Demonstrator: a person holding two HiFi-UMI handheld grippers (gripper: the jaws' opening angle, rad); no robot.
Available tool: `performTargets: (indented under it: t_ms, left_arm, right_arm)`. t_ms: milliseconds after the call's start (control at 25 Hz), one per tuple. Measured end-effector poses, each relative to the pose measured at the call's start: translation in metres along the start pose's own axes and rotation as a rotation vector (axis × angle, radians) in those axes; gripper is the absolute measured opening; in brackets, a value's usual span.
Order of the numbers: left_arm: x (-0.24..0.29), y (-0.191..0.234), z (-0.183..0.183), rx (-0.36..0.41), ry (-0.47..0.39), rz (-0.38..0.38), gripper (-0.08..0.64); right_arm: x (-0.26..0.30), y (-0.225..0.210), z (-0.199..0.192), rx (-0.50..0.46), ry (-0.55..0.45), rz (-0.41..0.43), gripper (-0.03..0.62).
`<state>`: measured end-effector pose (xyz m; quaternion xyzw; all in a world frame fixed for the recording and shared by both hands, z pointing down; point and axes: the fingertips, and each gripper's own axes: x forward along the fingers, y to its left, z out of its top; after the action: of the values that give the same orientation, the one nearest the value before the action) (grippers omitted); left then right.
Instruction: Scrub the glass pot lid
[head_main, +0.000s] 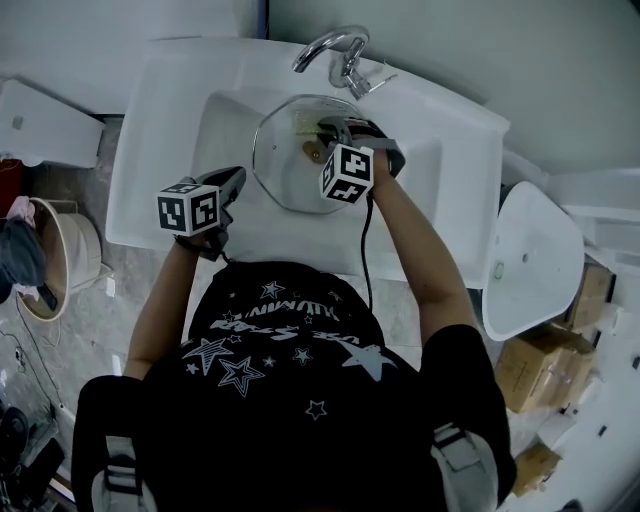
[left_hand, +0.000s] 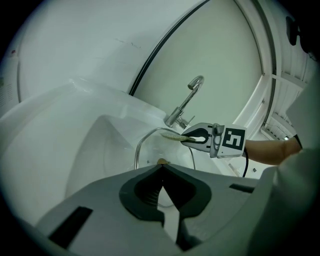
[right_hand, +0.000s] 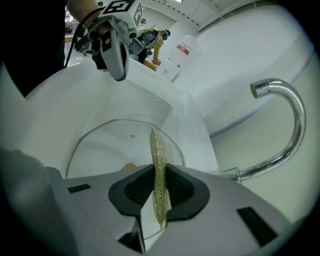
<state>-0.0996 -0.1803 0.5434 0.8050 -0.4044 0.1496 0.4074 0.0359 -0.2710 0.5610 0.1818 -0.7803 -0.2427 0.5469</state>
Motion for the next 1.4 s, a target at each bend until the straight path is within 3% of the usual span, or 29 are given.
performTargets:
  t_ms: [440, 1240, 1400]
  left_arm:
    - [0.000, 0.007, -0.004, -0.008, 0.023, 0.012, 0.008]
    - [0.009, -0.026, -0.007, 0.044, 0.034, -0.026, 0.008]
    - [0.010, -0.033, -0.012, 0.051, 0.040, -0.028, 0.008]
  right_arm:
    - [0.013, 0.002, -0.022, 0.005, 0.047, -0.040, 0.066]
    - [-0.007, 0.051, -0.068, 0.270, 0.124, 0.008, 0.067]
    - [-0.012, 0.064, -0.075, 0.361, 0.127, 0.031, 0.067]
